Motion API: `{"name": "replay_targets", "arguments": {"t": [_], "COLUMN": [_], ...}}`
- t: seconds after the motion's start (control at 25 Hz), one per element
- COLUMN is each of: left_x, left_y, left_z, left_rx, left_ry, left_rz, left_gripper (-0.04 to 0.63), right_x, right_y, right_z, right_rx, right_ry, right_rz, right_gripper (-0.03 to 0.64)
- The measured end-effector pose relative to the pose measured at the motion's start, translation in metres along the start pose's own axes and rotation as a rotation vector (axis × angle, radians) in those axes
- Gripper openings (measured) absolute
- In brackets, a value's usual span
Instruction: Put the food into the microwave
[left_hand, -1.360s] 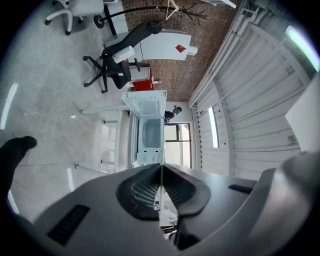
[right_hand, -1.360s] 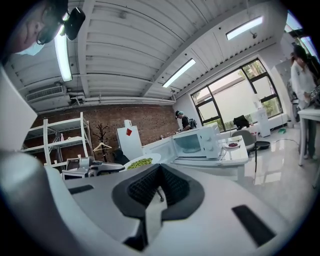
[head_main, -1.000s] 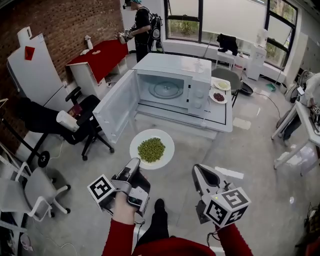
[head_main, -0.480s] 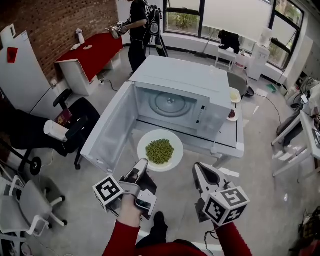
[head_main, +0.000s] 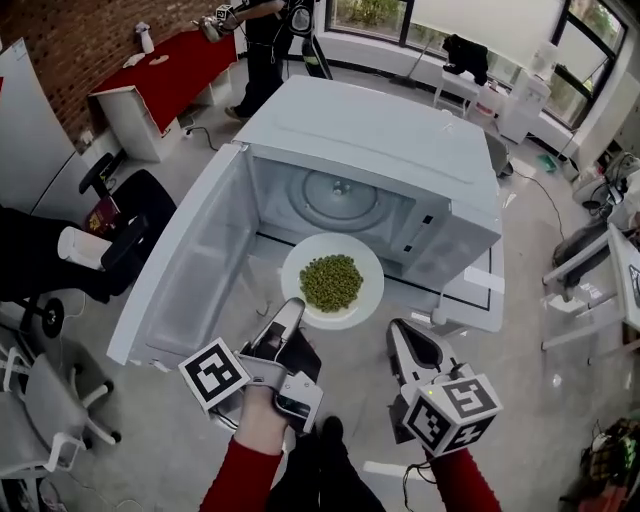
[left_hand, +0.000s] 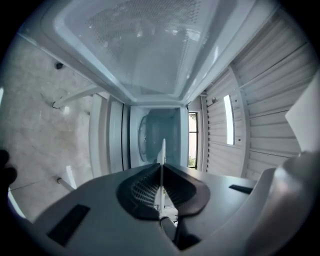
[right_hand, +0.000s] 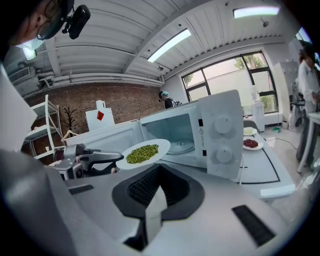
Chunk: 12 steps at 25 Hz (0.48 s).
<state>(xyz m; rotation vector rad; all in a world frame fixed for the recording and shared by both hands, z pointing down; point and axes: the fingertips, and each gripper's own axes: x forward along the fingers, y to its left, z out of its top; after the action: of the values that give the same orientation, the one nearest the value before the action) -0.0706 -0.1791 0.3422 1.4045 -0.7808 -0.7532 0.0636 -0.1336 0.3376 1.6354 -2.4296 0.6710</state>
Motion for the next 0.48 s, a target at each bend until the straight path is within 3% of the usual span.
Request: {"name": "replay_targets", "arguments": {"t": [0.48], "left_x": [0.036], "left_y": [0.068], "left_z": [0.016], "left_rx": [-0.014], "left_ry": [-0.034], "left_rz": [0.004], "left_gripper": [0.025], "right_x": [0.067], "right_y": [-0.027], "right_z": [-0.041], "right_rx": [-0.043], "right_ry": [0.022], "right_rz": [0.052], "right_gripper": [0.014]}}
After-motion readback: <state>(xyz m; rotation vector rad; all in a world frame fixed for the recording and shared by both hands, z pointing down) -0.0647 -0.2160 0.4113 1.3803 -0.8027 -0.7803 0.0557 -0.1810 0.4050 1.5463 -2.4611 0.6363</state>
